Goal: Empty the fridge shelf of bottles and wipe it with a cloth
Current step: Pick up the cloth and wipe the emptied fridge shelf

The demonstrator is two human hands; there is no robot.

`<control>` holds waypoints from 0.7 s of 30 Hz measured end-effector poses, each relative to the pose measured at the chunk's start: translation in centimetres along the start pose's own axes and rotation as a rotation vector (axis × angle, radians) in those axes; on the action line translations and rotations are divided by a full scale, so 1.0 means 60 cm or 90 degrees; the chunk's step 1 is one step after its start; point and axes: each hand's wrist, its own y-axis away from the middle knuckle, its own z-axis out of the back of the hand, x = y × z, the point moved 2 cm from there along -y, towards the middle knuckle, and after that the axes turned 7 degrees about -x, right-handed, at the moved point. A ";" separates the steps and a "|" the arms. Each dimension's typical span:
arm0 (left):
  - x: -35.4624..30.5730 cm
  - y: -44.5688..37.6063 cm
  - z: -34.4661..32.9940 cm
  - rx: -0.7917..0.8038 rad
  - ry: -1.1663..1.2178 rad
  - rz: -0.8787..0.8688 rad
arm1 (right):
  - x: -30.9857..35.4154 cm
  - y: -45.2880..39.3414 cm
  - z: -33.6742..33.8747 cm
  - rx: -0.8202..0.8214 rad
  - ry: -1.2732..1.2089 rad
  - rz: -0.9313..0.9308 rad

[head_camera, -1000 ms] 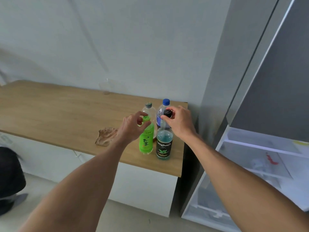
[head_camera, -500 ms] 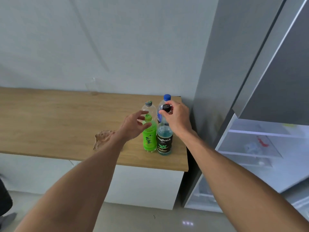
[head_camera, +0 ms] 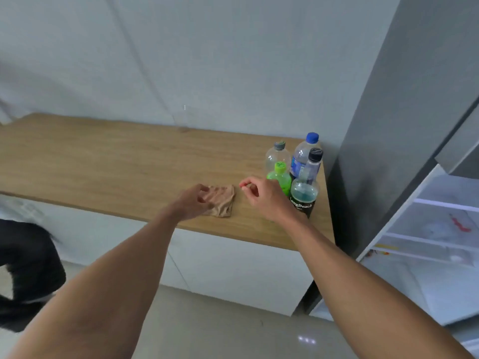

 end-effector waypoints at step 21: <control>0.144 -0.178 -0.073 0.033 0.123 0.159 | -0.126 -0.126 -0.297 0.127 0.083 -0.225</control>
